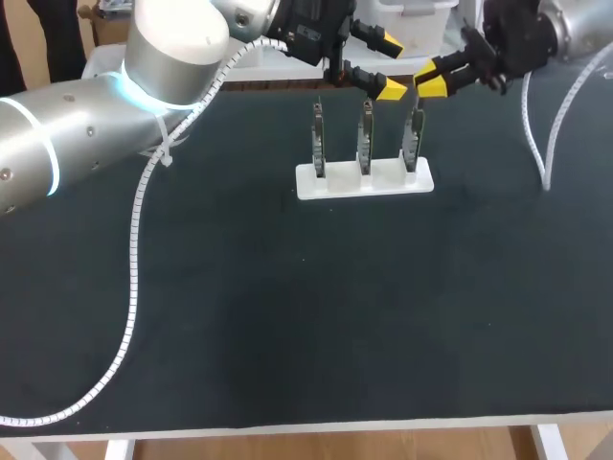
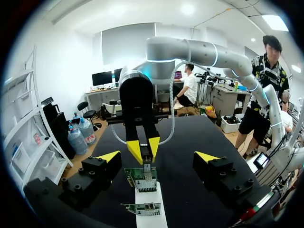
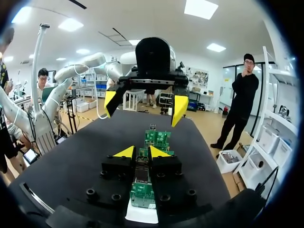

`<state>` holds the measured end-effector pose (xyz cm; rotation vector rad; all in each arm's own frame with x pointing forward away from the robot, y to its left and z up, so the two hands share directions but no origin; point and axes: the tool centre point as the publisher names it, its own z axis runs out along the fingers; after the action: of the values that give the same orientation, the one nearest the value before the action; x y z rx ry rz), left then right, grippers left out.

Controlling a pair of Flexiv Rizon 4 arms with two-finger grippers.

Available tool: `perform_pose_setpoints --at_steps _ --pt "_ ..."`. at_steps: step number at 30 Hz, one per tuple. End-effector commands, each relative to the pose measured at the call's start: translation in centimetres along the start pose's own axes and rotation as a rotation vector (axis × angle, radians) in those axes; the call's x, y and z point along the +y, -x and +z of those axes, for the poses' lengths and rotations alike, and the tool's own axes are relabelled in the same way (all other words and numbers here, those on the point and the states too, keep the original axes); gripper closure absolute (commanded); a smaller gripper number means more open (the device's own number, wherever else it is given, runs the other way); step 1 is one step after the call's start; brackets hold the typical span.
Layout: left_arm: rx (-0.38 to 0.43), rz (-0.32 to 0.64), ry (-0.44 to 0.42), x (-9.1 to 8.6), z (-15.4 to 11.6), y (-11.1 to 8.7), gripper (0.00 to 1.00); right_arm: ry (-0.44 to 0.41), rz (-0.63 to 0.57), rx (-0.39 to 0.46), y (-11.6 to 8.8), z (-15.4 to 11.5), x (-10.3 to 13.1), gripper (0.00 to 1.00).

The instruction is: Pick up the optical module with the left hand, and insert it into the network port with the right hand.

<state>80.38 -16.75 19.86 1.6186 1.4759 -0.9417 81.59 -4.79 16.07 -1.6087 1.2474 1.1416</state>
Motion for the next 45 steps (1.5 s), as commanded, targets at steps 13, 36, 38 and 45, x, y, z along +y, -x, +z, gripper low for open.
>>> perform_pose_setpoints --at_steps 13,36,38,45 --pt "0.005 -0.002 -0.004 0.2 0.1 0.1 0.00 0.004 0.013 -0.012 -0.2 -0.1 -0.4 0.00" --pt "0.005 -0.002 -0.004 0.2 0.1 0.1 0.00 0.004 0.013 -0.012 -0.2 -0.1 -0.4 0.00" --pt "0.005 -0.002 -0.004 0.2 0.1 0.1 0.00 -0.005 0.011 -0.017 -0.2 -0.1 -0.3 0.00" --pt "0.005 -0.002 -0.004 0.2 0.1 0.1 0.00 -0.032 -0.021 -0.016 0.7 -0.9 -0.3 0.00"
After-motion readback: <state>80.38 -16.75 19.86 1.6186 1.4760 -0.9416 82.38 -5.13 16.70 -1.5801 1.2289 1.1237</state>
